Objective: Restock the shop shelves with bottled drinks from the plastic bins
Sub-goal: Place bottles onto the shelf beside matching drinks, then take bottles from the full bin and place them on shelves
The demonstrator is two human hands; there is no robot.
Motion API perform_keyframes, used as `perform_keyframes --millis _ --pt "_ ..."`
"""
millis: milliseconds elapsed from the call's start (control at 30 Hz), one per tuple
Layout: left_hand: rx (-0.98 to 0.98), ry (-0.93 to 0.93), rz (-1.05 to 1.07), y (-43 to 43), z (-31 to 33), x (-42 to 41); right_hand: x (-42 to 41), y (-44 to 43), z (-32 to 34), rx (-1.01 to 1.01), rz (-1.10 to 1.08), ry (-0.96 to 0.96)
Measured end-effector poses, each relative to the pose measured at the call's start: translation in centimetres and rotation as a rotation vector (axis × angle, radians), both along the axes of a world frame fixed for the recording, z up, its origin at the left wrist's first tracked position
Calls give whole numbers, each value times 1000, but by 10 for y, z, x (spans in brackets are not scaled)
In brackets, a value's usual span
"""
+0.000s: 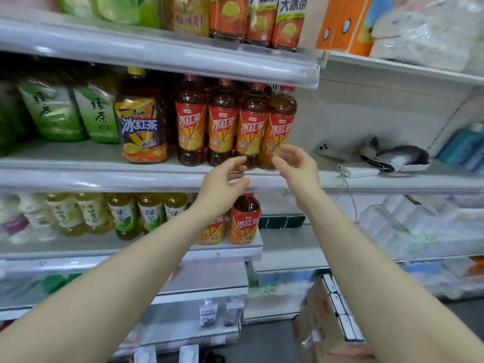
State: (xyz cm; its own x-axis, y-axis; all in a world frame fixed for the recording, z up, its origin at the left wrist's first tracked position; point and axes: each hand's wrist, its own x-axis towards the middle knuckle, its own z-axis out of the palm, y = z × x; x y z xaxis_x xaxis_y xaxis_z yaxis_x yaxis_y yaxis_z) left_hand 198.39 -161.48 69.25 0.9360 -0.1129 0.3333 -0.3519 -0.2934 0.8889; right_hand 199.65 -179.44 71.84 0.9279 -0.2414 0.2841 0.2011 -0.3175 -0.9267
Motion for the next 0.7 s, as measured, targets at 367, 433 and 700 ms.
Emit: perform_keyframes --millis 367,433,700 --pt "15 -6 191 96 -37 -67 -66 117 -51 -314 205 -30" --pt "30 -11 242 113 -44 -84 -77 136 -61 -326 271 -36" --pt "32 65 510 176 -80 -174 -117 208 -87 -361 523 -94"
